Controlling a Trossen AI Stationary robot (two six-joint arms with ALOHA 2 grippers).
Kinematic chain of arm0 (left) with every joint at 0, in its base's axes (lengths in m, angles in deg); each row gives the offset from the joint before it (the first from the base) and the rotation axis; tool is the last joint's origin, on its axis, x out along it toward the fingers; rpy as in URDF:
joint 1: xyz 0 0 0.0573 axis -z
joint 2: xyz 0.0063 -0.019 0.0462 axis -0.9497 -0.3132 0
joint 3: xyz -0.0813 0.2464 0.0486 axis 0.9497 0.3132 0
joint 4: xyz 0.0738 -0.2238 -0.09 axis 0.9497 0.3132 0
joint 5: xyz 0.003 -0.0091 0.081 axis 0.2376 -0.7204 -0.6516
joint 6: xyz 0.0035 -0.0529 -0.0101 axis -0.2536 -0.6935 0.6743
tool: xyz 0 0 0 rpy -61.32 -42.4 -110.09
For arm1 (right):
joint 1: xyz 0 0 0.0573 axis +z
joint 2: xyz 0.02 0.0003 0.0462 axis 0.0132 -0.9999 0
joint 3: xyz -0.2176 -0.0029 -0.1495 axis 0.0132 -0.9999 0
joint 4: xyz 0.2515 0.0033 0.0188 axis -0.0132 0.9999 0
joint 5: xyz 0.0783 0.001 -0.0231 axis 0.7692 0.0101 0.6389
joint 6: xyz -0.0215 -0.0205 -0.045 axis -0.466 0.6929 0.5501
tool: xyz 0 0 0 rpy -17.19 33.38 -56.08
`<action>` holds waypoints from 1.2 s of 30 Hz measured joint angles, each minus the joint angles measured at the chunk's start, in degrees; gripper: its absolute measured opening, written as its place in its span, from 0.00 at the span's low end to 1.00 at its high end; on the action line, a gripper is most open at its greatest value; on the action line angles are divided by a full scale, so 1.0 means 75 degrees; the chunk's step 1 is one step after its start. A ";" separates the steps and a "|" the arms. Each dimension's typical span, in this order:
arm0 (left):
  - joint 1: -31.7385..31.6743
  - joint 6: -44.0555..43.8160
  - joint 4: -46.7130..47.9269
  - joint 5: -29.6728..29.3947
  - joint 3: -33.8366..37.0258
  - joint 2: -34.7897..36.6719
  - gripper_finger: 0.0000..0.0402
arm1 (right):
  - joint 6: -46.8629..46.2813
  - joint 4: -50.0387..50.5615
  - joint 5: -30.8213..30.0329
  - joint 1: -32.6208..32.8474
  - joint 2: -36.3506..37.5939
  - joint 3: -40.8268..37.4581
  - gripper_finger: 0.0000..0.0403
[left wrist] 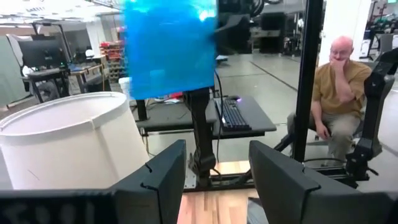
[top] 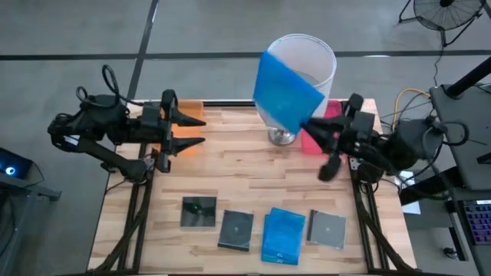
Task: Pick & place jewel cases by type
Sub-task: Put the blue cd case into the orange bin
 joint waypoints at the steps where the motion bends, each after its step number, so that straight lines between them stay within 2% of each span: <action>1: 0.0000 0.0000 0.0002 0.0000 0.0000 0.0000 0.40 | -0.0038 -0.0006 0.0471 0.0000 0.0040 0.0000 0.07; 3: 0.0000 0.0000 0.0033 0.0001 0.0003 -0.0020 0.40 | 0.0009 0.0005 0.1555 -0.0003 0.0114 0.0000 0.07; 8: 0.0000 0.0000 0.0020 0.0000 0.0003 -0.0009 0.40 | 0.0208 -0.0013 0.5243 -0.0087 0.0249 0.0000 0.07; 12: 0.0000 0.0001 0.0031 0.0003 0.0003 -0.0013 0.40 | 0.0338 -0.0025 0.7505 -0.0103 0.0253 0.0012 0.07; 15: 0.0000 0.0003 0.0026 0.0000 0.0003 -0.0014 0.40 | 0.0473 -0.0381 0.9760 -0.0111 0.0137 0.0012 0.07; 17: 0.0000 0.0003 0.0029 0.0002 0.0003 -0.0012 0.40 | 0.0459 -0.0915 1.0549 -0.0094 0.0026 0.0012 0.07; 20: 0.0000 0.0003 0.0029 0.0002 0.0003 -0.0012 0.40 | 0.0430 -0.1292 1.0724 -0.0029 -0.0033 0.0019 0.07; 26: 0.0003 0.0003 0.0029 0.0003 0.0003 -0.0012 0.40 | 0.0646 -0.1125 1.0491 0.0003 -0.0091 0.0006 0.07; 36: 0.0003 0.0047 -0.0185 0.0029 0.0003 -0.0012 0.40 | 0.0605 -0.0361 0.8218 -0.0398 -0.0021 0.0012 0.07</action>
